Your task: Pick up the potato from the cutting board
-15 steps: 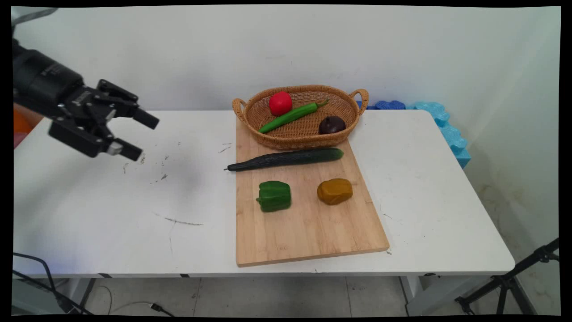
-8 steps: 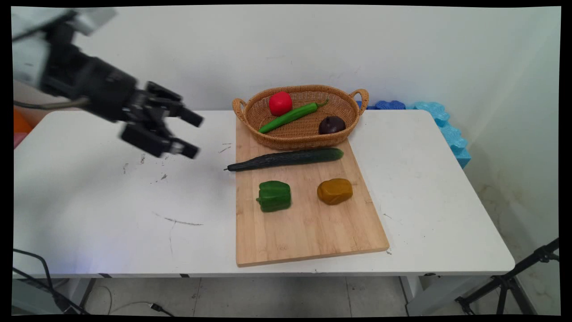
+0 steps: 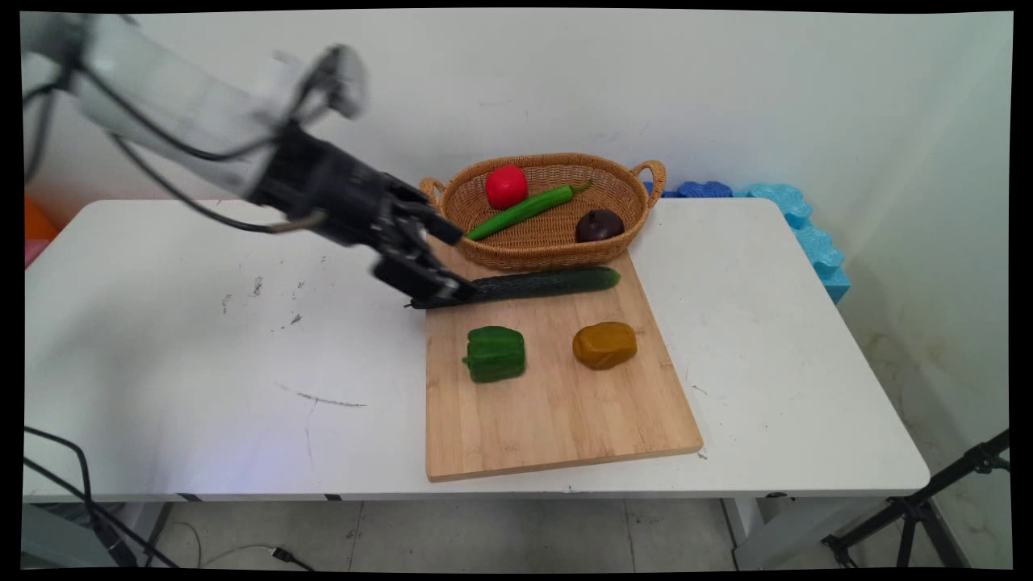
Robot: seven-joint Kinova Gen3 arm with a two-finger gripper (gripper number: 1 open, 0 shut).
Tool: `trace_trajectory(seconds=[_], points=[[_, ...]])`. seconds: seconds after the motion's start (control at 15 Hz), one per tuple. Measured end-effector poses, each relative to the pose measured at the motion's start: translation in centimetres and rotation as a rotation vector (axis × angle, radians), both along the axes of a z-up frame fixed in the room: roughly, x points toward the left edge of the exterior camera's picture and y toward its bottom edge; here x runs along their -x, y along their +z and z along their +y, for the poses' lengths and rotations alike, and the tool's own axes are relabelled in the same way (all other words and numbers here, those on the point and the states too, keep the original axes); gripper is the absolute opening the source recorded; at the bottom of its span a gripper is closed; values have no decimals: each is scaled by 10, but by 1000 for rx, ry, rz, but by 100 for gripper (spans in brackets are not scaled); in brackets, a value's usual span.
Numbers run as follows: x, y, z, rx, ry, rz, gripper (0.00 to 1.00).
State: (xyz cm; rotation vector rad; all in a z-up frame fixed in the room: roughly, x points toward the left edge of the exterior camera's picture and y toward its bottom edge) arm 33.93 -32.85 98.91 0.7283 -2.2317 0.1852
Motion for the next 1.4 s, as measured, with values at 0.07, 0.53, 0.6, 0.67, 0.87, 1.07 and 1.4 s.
trace_trajectory(seconds=[0.07,0.53,0.6,0.67,0.87,1.07,1.4], points=[[14,-6,-8,-3,11,-18,100],[101,-57,-68,-69,67,-151,100],[111,-64,-75,-82,70,-165,100],[122,-72,-82,-98,72,-179,100],[149,-90,-100,-138,78,-214,100],[166,-102,-114,-160,83,-236,100],[184,-118,-134,-180,86,-269,100]])
